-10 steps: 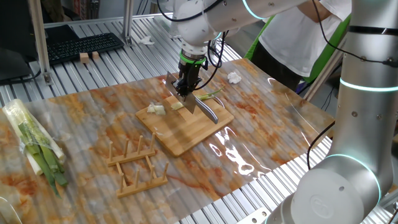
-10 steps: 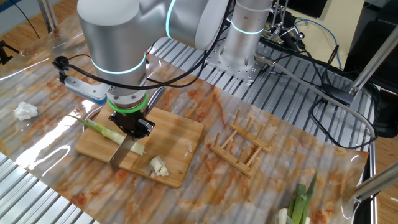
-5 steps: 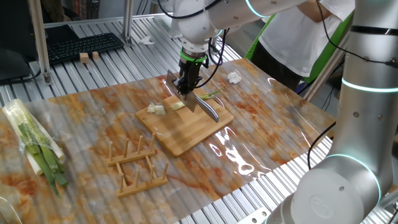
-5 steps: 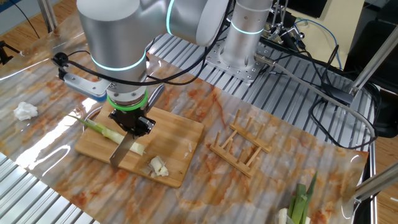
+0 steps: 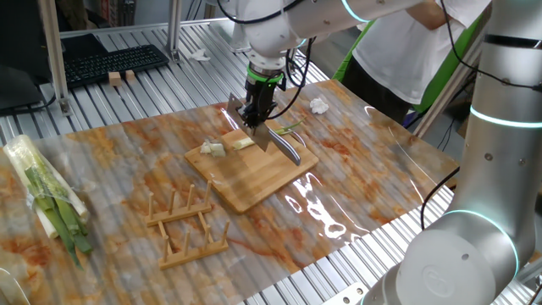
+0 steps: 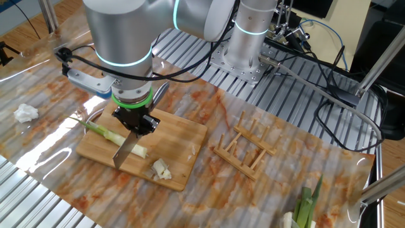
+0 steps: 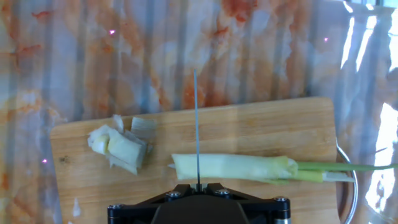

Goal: Chop the scallions

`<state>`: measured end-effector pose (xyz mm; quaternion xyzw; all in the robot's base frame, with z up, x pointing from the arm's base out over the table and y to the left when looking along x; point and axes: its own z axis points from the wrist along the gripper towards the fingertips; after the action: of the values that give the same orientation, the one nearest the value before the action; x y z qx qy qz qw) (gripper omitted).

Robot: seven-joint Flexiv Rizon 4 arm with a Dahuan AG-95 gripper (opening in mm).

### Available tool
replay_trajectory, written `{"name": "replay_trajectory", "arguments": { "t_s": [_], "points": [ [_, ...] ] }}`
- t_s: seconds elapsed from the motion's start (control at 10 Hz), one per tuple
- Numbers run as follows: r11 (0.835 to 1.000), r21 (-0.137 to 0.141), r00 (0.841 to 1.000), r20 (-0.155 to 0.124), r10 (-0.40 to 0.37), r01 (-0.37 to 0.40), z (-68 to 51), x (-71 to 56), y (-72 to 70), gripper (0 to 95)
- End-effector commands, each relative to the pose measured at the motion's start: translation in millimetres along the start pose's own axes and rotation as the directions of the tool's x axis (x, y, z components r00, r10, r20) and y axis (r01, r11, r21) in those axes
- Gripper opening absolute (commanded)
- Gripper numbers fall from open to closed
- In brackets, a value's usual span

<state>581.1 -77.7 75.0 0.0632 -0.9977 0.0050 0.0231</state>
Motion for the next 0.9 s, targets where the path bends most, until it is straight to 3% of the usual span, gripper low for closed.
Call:
{"name": "replay_trajectory", "arguments": {
  "t_s": [0.1, 0.3, 0.4, 0.5, 0.6, 0.9],
  "points": [
    [1.0, 0.006, 1.0, 0.007, 0.0, 0.0, 13.1, 0.8, 2.3, 0.0],
    [1.0, 0.01, 1.0, 0.028, -0.001, 0.0, 53.7, -8.9, 10.0, 0.0],
    [1.0, 0.022, 0.999, 0.046, -0.004, 0.003, 61.9, -12.3, 10.4, 0.0],
    [1.0, 0.02, 1.0, 0.023, -0.004, 0.003, 59.6, -11.8, 8.6, 0.0],
    [1.0, 0.016, 1.0, 0.017, -0.003, 0.003, 56.2, -10.9, 6.3, 0.0],
    [1.0, 0.005, 1.0, 0.021, 0.003, -0.003, 53.8, -10.5, 5.1, 0.0]
  ]
}}
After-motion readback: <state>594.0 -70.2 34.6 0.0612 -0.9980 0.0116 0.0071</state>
